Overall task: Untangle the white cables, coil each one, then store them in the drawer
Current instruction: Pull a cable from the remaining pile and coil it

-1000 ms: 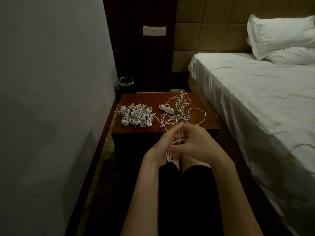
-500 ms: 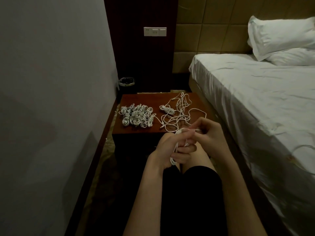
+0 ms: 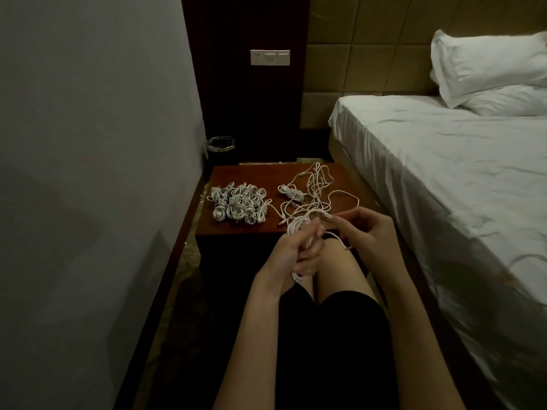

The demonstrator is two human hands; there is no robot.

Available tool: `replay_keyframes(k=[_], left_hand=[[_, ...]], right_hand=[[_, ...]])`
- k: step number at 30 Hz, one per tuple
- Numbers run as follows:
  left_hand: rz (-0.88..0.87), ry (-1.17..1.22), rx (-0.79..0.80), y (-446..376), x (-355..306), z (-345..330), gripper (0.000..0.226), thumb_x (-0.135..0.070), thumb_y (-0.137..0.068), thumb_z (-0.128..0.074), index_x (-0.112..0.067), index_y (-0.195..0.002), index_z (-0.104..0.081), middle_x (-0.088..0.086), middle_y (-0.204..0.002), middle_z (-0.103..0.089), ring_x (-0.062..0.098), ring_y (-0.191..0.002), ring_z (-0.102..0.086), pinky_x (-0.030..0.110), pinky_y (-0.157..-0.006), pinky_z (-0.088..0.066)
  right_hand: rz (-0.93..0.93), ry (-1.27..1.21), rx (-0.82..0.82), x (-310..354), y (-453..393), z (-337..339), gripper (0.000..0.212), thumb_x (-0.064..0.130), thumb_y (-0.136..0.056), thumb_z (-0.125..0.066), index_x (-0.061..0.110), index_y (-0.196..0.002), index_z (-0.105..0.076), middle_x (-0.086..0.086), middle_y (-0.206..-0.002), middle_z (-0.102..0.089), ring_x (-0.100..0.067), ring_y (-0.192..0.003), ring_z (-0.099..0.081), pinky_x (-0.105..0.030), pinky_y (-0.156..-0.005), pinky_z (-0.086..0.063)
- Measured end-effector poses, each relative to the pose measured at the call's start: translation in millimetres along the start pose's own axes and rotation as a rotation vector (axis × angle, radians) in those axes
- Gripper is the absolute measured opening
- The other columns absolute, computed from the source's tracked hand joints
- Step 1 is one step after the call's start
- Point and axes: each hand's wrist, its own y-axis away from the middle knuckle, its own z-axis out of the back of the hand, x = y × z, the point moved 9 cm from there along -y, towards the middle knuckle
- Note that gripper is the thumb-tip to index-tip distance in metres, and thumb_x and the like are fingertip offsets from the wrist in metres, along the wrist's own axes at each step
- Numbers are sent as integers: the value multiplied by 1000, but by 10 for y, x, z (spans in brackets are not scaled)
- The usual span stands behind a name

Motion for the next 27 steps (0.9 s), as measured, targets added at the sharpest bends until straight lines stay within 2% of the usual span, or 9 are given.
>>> replay_keyframes(k=[7,10,12,14,17,20,22,24,27], left_hand=[[-46,-108,-254,8,-54,309,51,-44,-104,-24,-8,-122,-56,-4,-44,-30,5,-33,-24,17,-36,-24],[8,-130,-321,-4,13,382,56,-47,-104,-22,-13,-111,-66,-3,-56,-55,8,-48,-49,19,-48,-40],[19,-111,-326,-14,30,347,58,-48,-103,-24,-14,-102,-71,0,-83,-73,14,-79,-68,27,-71,-53],[9,32,-269,-47,53,226,60,-47,-104,-22,-9,-106,-69,7,-105,-73,20,-101,-68,34,-90,-53],[-16,155,-241,-80,31,112,62,-48,-104,-19,-3,-101,-63,12,-115,-70,23,-105,-67,33,-87,-54],[-82,290,-279,-64,-40,173,52,-48,-103,-23,-10,-78,-46,17,-103,-71,26,-92,-70,32,-73,-58],[-132,410,-333,-8,-90,238,50,-48,-103,-25,-15,-68,-38,13,-80,-73,25,-77,-73,31,-60,-59],[-198,566,-407,33,-125,335,48,-46,-103,-29,-16,-66,-38,1,-53,-62,20,-65,-72,29,-56,-59],[-250,744,-477,74,-171,472,46,-44,-102,-35,-18,-65,-37,-7,-39,-39,6,-35,-51,17,-40,-48]], right_hand=[[-16,120,175,-40,20,-258,9,12,-89,-65,20,-87,-70,0,-69,-68,-1,-57,-59,-12,-54,-45],[-44,123,278,-39,40,-250,18,8,-91,-61,25,-90,-68,-1,-72,-69,1,-53,-56,-13,-52,-45],[-50,92,257,-39,38,-152,20,4,-90,-61,22,-90,-68,0,-71,-69,0,-53,-57,-13,-53,-47],[-45,120,245,-58,37,-144,16,5,-88,-64,19,-90,-71,1,-70,-71,-3,-56,-59,-14,-52,-46],[-2,228,263,-93,38,-305,14,5,-86,-67,16,-90,-75,10,-77,-69,5,-62,-61,-9,-55,-44],[11,198,308,-125,49,-393,15,10,-88,-66,15,-98,-76,7,-77,-69,-3,-59,-60,-15,-58,-47],[-19,190,361,-175,61,-407,15,15,-90,-65,18,-100,-75,2,-72,-70,-9,-57,-60,-20,-60,-49],[-37,206,396,-207,69,-393,12,20,-90,-64,19,-95,-75,3,-68,-69,-8,-59,-60,-20,-63,-50],[-70,223,447,-227,75,-357,12,23,-89,-66,19,-90,-76,3,-68,-68,-7,-61,-60,-20,-65,-49]])
